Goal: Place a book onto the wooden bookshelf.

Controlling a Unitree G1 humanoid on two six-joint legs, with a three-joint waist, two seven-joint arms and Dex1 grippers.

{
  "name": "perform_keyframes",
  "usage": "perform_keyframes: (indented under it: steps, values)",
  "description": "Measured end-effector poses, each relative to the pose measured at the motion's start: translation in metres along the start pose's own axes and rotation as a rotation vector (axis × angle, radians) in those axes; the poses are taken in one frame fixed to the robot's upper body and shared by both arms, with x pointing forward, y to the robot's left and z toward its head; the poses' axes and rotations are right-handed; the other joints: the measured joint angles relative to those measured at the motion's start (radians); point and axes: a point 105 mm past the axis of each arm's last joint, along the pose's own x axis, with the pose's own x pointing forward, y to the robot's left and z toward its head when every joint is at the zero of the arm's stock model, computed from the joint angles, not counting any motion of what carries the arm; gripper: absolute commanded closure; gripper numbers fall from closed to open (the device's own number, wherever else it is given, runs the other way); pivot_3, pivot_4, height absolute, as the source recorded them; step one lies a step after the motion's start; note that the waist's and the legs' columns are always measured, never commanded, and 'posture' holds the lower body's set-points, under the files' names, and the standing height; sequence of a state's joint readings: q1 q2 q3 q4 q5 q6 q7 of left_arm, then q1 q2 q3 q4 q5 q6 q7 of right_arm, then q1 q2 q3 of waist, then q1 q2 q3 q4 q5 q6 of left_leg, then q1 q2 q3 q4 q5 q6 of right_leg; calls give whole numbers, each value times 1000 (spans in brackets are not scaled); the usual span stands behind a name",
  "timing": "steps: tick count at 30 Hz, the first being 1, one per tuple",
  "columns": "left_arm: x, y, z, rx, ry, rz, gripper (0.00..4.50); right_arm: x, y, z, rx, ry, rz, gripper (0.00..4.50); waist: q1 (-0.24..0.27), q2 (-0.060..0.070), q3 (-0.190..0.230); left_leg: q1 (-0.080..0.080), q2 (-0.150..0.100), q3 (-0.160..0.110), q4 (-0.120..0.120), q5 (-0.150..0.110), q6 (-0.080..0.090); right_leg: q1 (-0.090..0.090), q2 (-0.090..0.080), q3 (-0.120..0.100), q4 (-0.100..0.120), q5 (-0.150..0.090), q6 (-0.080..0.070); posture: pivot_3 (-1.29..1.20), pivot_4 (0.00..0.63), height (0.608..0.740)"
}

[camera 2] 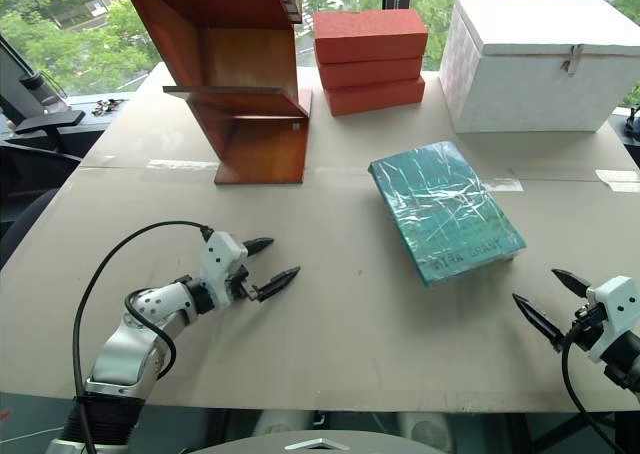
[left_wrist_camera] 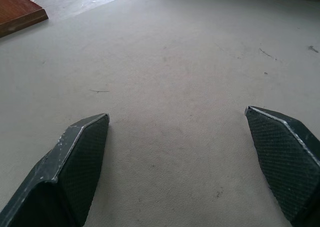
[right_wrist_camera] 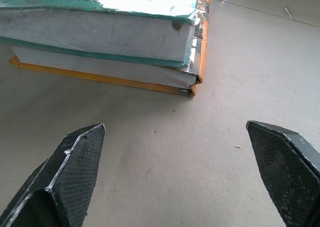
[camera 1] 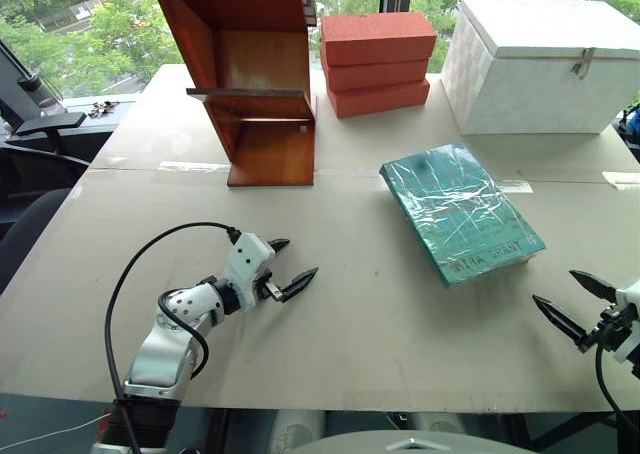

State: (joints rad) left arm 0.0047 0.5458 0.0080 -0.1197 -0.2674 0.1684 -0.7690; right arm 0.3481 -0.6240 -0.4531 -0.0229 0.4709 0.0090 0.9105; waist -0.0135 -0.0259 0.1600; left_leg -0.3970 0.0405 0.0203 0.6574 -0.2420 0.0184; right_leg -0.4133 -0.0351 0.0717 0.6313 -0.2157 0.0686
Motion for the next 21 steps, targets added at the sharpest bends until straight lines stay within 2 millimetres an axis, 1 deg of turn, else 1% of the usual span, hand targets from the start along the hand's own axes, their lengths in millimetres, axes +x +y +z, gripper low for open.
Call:
perform_keyframes:
  steps: [8, 21]
  values:
    - [0, 0, 1, -8, -6, -2, 9, 1, -6, 1, -15, -1, -4, 0, 0, 0, 0, 0, 0, 0, 0, 0, 0, 0, 0, 0, 0, 0, 0, 0, 150, 740]
    - [0, 0, 1, -9, -8, -5, 9, 1, -7, 2, -21, 2, -6, 0, 0, 0, 0, 0, 0, 0, 0, 0, 0, 0, 0, 0, -1, 0, 0, 0, 150, 740]
